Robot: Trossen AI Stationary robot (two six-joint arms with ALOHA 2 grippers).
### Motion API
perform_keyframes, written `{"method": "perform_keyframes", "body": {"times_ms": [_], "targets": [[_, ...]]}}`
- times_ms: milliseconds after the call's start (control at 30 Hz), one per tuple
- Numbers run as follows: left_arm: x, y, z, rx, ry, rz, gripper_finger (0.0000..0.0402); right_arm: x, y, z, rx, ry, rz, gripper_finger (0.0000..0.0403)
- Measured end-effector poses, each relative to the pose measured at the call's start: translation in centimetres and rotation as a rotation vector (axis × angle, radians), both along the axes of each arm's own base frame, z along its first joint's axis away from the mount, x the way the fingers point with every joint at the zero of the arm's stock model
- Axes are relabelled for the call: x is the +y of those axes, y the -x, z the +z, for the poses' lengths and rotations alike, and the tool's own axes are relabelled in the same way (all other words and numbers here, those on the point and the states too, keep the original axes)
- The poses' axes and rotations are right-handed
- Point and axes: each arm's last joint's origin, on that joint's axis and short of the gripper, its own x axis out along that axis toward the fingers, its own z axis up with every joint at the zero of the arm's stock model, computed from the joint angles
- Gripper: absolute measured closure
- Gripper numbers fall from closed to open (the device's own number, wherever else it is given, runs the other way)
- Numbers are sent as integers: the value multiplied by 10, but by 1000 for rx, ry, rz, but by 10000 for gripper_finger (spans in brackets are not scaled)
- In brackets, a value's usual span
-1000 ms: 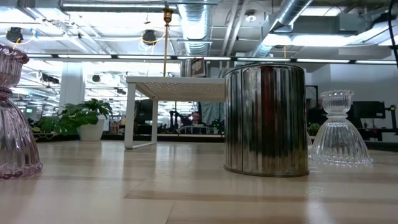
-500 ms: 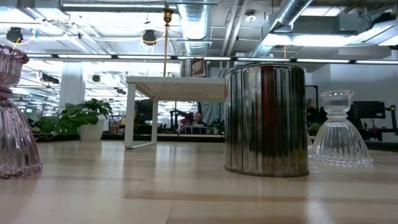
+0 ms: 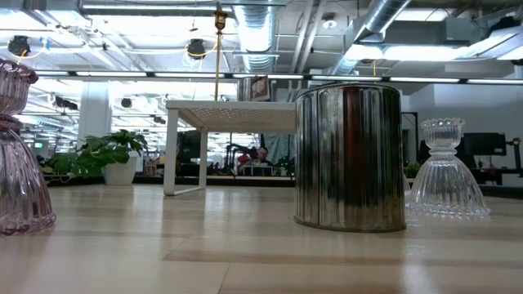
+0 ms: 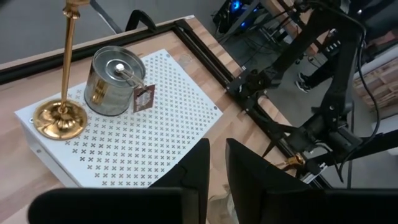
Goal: Pick & Place candle stick holders
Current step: Put the gold candle holder on the shelf
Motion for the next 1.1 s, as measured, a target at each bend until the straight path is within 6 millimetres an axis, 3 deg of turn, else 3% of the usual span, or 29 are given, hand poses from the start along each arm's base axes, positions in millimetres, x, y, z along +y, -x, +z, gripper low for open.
{"method": "perform_keyframes", "body": {"times_ms": [367,567,867,1100], "targets": [[0,-1,2,-19,7,2,350,-1,-9,-5,1,28,-8,138],[0,-1,2,-20,8,2,350,-1,-8,-5,8,25,2,215],[0,-1,2,-24,8,2,350,-1,-8,-5,12,43,32,379],[0,-1,2,-27,8,2,350,-4,-10,0,-1,21,11,392]]}}
